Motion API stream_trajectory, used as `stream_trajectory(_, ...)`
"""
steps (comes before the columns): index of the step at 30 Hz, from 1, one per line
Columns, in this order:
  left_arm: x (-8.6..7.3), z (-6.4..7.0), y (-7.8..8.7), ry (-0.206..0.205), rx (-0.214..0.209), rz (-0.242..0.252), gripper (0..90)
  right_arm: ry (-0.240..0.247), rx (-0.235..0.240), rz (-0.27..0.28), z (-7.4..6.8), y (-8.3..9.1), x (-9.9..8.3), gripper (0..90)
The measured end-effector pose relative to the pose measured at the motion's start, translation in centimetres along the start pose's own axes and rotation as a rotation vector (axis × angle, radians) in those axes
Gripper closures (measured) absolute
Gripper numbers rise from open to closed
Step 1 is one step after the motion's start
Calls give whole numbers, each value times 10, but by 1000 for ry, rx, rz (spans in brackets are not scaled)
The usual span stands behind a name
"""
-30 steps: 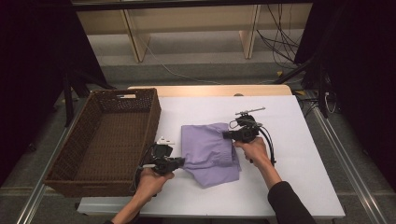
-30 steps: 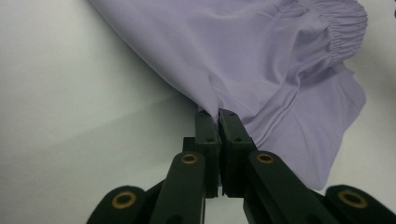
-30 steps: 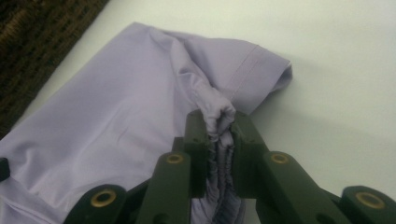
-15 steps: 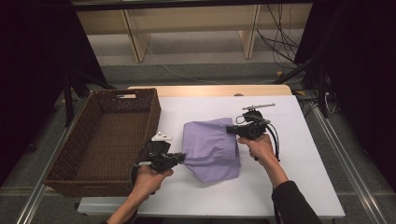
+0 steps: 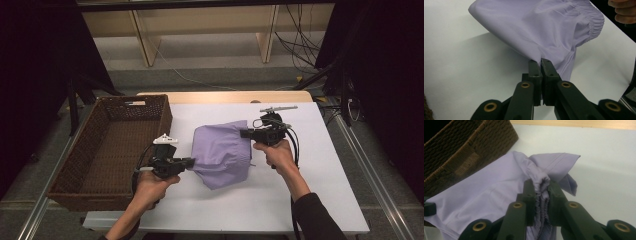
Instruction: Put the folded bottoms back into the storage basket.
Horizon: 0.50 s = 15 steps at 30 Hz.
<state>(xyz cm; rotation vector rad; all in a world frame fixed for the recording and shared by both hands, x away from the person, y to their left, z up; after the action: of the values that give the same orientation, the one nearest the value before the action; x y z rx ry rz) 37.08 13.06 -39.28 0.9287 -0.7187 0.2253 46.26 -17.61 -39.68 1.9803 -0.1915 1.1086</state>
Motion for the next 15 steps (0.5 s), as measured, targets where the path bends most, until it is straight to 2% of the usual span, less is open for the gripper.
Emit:
stream_trajectory(6, 6, 0, 10, -4, -8, 19, 874, 9, 10, 23, -7, 3, 11, 798)
stream_trajectory(15, 19, -7, 37, -3, -21, 67, 874, 43, 20, 47, -24, 3, 34, 798)
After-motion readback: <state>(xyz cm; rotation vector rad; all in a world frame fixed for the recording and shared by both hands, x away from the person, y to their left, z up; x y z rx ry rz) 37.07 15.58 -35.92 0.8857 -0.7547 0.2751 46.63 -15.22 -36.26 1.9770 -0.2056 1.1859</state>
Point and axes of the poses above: each handheld gripper's, and its own axes: y roughly backward along the jaws, x roughly out of its top, z roughly to its right, the point moved 1 cm from there along -y, roughly forward along the jaws, and after that the axes turned 8 degrees about y, right-handed, at the moved point
